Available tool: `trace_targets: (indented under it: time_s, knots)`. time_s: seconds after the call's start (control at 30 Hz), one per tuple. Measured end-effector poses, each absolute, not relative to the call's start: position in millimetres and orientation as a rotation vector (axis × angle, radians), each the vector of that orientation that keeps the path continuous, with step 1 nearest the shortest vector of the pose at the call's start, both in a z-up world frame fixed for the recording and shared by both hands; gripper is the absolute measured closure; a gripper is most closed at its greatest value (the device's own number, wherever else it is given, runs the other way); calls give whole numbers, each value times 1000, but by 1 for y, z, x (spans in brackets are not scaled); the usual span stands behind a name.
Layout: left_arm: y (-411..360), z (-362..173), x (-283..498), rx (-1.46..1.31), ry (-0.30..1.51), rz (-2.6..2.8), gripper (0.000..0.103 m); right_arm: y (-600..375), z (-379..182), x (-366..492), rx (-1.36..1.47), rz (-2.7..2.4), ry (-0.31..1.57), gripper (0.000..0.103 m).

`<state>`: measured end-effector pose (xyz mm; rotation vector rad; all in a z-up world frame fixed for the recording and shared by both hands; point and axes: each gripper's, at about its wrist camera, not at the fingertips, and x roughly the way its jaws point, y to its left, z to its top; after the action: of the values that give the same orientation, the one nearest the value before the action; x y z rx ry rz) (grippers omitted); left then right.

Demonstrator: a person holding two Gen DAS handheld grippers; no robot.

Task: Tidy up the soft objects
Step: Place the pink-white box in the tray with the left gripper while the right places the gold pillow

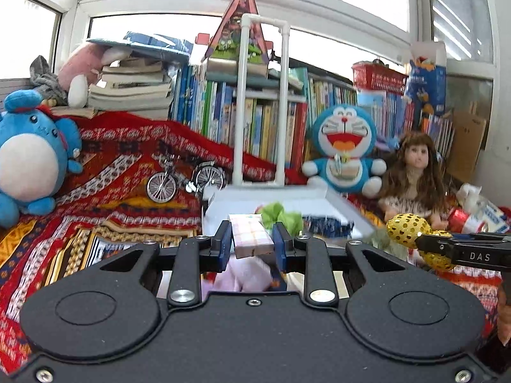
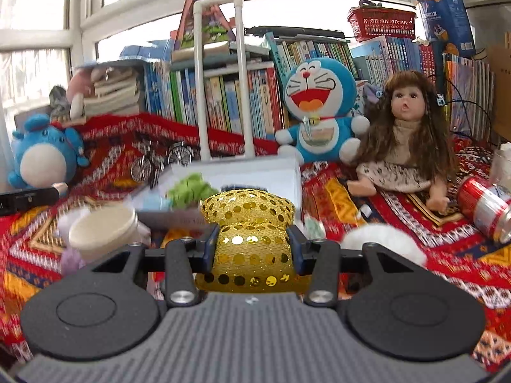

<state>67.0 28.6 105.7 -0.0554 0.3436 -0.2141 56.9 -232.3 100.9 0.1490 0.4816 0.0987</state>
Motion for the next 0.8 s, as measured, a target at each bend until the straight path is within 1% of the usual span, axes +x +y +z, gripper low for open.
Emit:
trace_targets:
  time_s: [0.3,0.43,0.63,0.8]
  knots:
    - [23,120,151,-115,395,-275,77,-245,112,127,248,118,523,53]
    - [24,119,199,-159,460,-269,77,-250,111,161,300,121,568,53]
    - [18,99,260,-154,550,-215,77,-251,97,206,338,110,632,53]
    - [9,80,287,-123,598,-201,77,-250,83,234,359,97,672,53]
